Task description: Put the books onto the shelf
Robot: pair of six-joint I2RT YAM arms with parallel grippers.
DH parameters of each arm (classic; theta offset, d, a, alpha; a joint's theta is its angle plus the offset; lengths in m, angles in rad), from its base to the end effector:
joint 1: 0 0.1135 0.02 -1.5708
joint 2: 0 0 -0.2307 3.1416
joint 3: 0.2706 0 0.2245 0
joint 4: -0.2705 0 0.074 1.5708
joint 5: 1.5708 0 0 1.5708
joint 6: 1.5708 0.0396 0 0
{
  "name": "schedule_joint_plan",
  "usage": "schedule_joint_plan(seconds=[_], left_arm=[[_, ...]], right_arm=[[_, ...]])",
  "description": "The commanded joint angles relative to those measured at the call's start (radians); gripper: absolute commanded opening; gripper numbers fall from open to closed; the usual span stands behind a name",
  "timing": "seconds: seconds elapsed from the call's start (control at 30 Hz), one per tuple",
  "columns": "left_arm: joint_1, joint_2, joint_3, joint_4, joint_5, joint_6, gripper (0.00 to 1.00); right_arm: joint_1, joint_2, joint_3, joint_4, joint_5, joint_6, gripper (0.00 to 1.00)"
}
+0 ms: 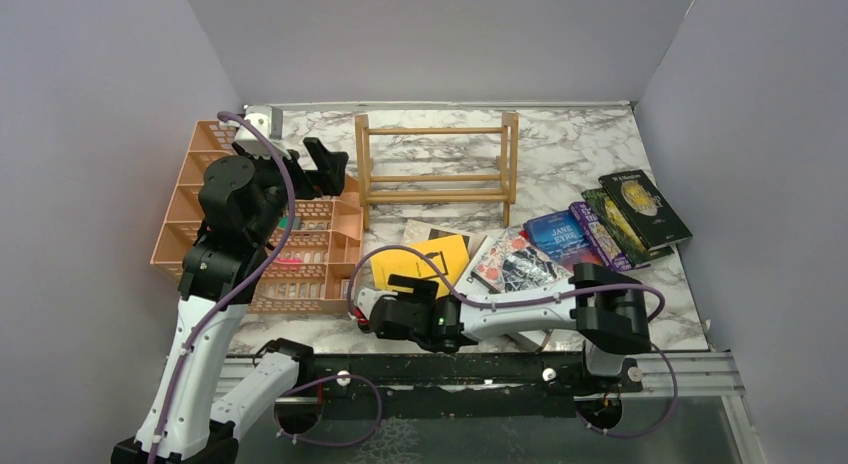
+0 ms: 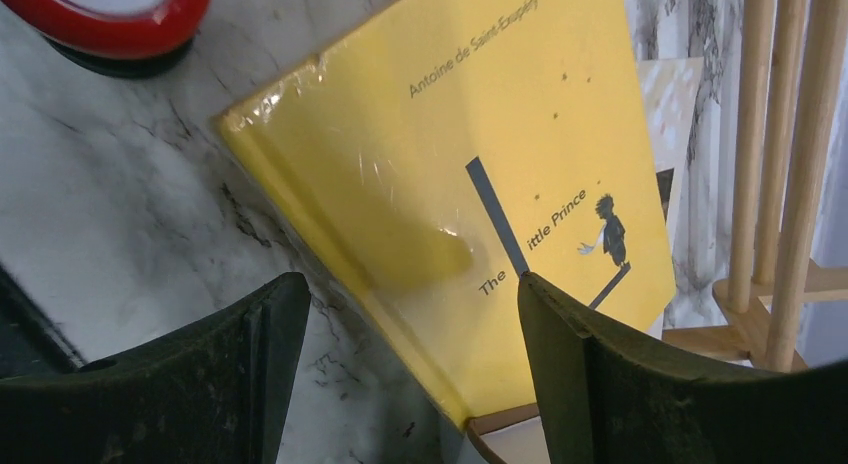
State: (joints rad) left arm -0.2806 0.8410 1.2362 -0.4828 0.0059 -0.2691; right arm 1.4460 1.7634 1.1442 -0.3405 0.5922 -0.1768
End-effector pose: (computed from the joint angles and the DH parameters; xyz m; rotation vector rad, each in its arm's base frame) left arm 0.1497 -0.0434 0.4142 0.0142 1.6754 -0.4213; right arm 0.0638 0.3311 0.1757 -1.5230 1.7525 -0.1355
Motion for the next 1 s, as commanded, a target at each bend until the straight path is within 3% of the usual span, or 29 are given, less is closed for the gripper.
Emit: schedule_joint_plan(seconds=[0.0,0.13,0.3,0.4,0.5,0.77,0.97], left_arm=[[0.008,0.004,0.012,-0.015,-0.031,0.001,0.99],[0.008,0.007,0.006,-0.020,-0.040,0.002,0.99],[0.007,0.009,-0.005,-0.013,-0.076,-0.017,0.99],[0.008,0.008,-0.005,-0.006,-0.093,-0.018,0.99],[0.008,0.016,-0.005,-0.004,-0.094,-0.014,0.99],[0.008,0.039,-0.019,0.003,-0.113,-0.025,0.99],[0.008,0.051,0.026,0.015,-0.141,0.000,0.99]], right_arm=[[0.011,0.058,-0.028,0.048,0.103,-0.057,0.81],[0.013,0.084,-0.051,0.120,0.109,-0.080,0.81],[0.013,0.130,-0.133,0.435,0.261,-0.170,0.81],[0.013,0.180,-0.134,0.533,0.287,-0.246,0.79],[0.013,0.184,-0.142,0.573,0.258,-0.270,0.67],[0.015,0.090,-0.212,0.684,0.171,-0.312,0.54],[0.015,0.071,-0.223,0.735,0.119,-0.375,0.35]])
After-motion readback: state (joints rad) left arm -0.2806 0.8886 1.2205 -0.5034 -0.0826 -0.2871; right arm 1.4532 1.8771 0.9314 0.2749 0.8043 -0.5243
